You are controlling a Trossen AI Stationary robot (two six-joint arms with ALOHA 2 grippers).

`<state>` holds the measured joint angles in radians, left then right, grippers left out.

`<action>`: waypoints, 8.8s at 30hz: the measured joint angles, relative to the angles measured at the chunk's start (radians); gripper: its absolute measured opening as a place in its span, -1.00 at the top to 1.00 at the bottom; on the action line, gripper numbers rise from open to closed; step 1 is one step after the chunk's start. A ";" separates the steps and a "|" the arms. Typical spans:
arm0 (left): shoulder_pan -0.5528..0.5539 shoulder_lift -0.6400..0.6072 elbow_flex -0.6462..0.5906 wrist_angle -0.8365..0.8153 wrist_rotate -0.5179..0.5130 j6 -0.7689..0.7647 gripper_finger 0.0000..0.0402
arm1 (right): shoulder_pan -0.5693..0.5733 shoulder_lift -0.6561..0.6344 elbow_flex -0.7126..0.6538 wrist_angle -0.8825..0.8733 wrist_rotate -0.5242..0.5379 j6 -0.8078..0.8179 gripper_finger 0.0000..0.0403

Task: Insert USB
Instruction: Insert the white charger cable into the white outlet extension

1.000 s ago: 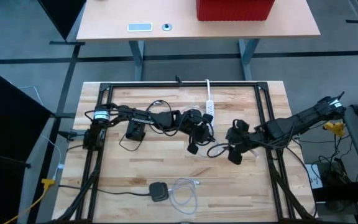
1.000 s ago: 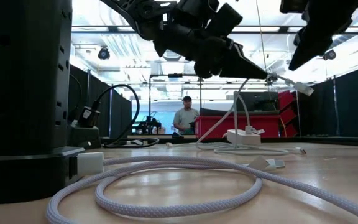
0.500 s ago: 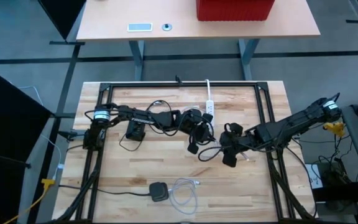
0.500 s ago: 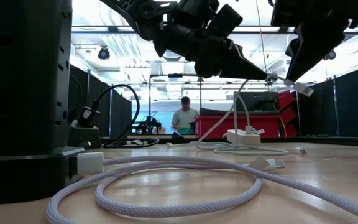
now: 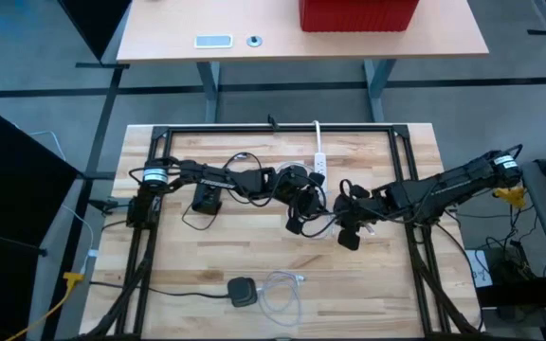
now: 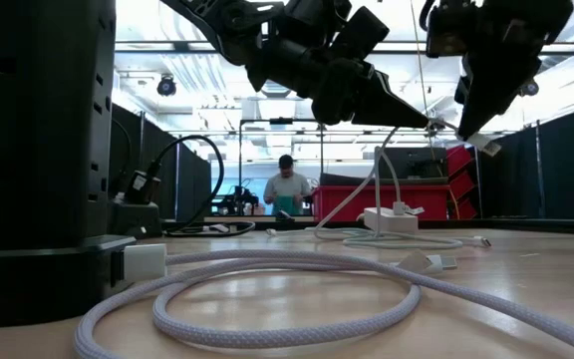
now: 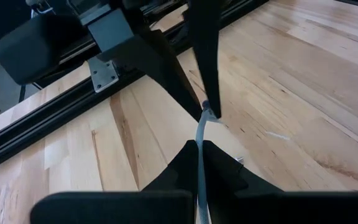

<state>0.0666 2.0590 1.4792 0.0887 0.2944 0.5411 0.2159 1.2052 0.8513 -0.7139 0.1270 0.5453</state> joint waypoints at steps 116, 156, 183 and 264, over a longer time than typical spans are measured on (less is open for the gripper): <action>0.244 0.292 -0.016 0.277 -0.157 -0.116 0.76 | -0.682 0.288 -0.679 1.693 -0.397 -0.860 1.00; 0.249 0.292 -0.021 0.285 -0.153 -0.112 0.84 | -0.684 0.294 -0.684 1.683 -0.438 -0.753 1.00; 0.249 0.292 -0.021 0.285 -0.152 -0.112 0.84 | -0.676 0.334 -0.666 1.602 -0.405 -0.727 1.00; 0.248 0.317 -0.003 0.465 -0.157 -0.150 0.84 | -0.304 0.349 -0.274 0.659 0.404 0.336 0.05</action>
<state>0.3145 2.3756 1.4761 0.5533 0.1375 0.3912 -0.0879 1.5542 0.5777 -0.0547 0.5313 0.8817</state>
